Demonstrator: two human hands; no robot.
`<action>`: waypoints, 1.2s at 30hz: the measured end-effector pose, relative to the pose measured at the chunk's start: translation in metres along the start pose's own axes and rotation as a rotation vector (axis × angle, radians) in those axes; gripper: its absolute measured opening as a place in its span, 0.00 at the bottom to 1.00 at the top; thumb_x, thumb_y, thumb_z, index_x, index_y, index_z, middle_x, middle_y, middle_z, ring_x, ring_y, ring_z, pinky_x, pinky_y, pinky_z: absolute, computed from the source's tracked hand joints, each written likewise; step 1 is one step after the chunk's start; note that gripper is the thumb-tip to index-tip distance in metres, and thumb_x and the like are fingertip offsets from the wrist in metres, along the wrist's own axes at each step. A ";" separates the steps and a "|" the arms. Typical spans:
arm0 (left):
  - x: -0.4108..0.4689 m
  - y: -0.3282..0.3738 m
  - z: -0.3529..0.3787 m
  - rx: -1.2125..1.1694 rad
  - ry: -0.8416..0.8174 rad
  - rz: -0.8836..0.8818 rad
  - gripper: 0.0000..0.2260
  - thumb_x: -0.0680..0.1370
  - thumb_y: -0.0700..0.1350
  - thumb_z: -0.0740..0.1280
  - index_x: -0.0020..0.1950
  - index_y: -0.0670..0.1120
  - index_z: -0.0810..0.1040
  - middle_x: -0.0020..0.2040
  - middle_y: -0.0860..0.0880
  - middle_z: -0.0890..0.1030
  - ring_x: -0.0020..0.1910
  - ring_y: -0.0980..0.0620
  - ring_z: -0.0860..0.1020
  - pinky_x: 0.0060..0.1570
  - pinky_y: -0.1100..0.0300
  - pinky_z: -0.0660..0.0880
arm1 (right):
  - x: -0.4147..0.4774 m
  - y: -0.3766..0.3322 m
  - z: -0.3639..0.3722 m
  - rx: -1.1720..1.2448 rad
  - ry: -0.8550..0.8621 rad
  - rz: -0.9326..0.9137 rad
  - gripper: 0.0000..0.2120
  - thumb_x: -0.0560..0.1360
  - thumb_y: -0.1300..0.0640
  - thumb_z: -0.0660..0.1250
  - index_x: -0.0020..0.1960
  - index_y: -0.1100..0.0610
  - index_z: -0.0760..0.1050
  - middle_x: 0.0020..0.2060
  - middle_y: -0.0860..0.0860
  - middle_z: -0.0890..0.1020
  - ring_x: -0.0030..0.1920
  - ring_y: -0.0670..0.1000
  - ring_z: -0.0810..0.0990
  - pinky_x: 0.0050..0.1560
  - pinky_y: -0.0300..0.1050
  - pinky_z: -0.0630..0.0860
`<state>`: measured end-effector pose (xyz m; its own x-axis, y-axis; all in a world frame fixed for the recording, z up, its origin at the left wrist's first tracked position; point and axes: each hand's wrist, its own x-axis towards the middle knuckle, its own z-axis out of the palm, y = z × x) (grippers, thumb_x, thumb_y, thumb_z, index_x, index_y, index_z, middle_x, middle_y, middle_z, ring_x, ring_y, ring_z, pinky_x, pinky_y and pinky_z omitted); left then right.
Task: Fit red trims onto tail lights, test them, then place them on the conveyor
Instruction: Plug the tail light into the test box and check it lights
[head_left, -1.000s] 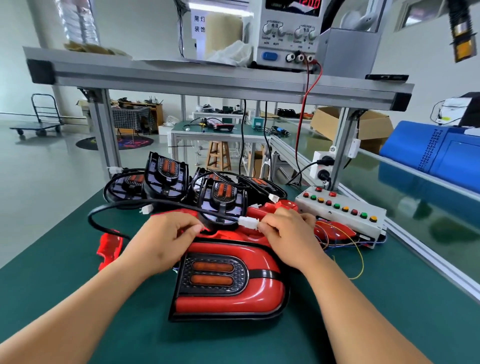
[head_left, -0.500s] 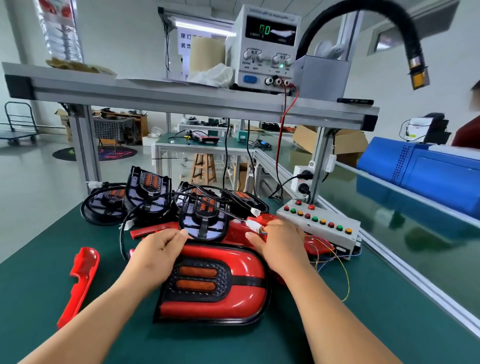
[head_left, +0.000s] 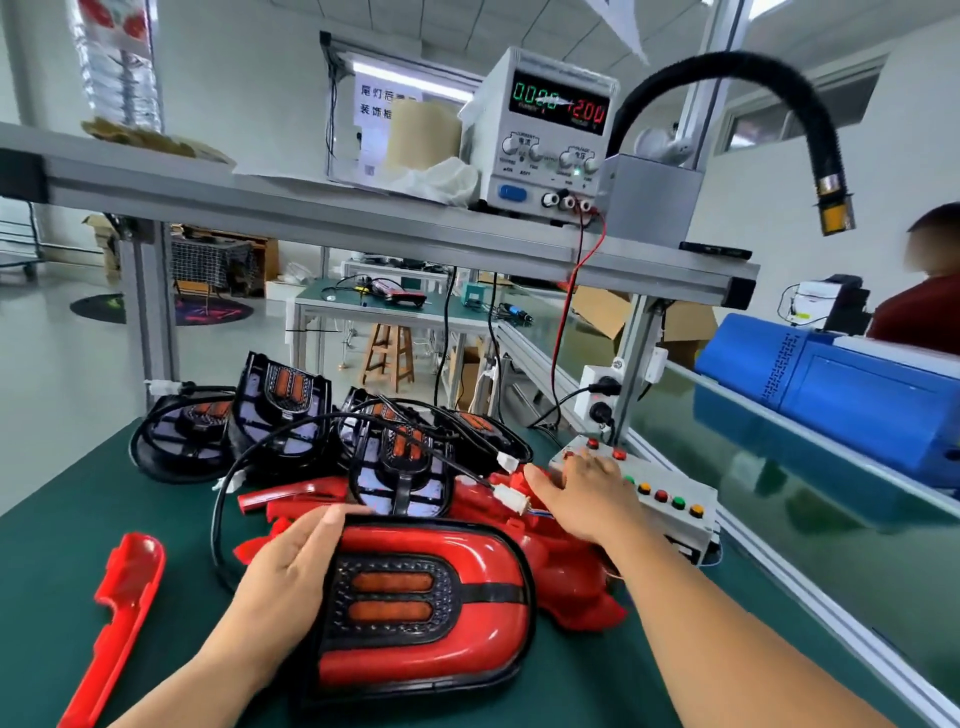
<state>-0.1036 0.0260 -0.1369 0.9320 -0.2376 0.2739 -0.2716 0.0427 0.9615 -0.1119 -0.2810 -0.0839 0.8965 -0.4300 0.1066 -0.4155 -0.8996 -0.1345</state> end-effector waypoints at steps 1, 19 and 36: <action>0.000 -0.001 0.000 -0.001 0.008 0.015 0.16 0.75 0.62 0.57 0.52 0.61 0.83 0.49 0.54 0.86 0.50 0.57 0.83 0.53 0.58 0.78 | 0.004 0.000 0.001 -0.014 -0.027 0.000 0.44 0.73 0.25 0.40 0.76 0.54 0.61 0.78 0.51 0.58 0.76 0.57 0.55 0.72 0.59 0.56; 0.002 -0.006 -0.001 0.236 0.189 0.168 0.26 0.75 0.62 0.54 0.41 0.40 0.75 0.29 0.51 0.69 0.27 0.59 0.65 0.26 0.67 0.61 | 0.020 0.000 0.018 -0.055 -0.026 0.009 0.46 0.72 0.27 0.31 0.76 0.51 0.63 0.78 0.47 0.58 0.76 0.57 0.51 0.74 0.59 0.48; 0.005 -0.012 -0.002 0.217 0.203 0.152 0.18 0.76 0.63 0.56 0.38 0.51 0.74 0.28 0.52 0.70 0.29 0.58 0.66 0.29 0.67 0.64 | 0.014 0.008 0.024 -0.040 0.051 0.119 0.46 0.73 0.27 0.33 0.75 0.55 0.64 0.78 0.53 0.59 0.74 0.58 0.54 0.70 0.60 0.54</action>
<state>-0.0955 0.0263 -0.1474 0.8997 -0.0452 0.4342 -0.4358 -0.1504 0.8874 -0.0991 -0.2926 -0.1074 0.8318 -0.5365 0.1426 -0.5254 -0.8438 -0.1098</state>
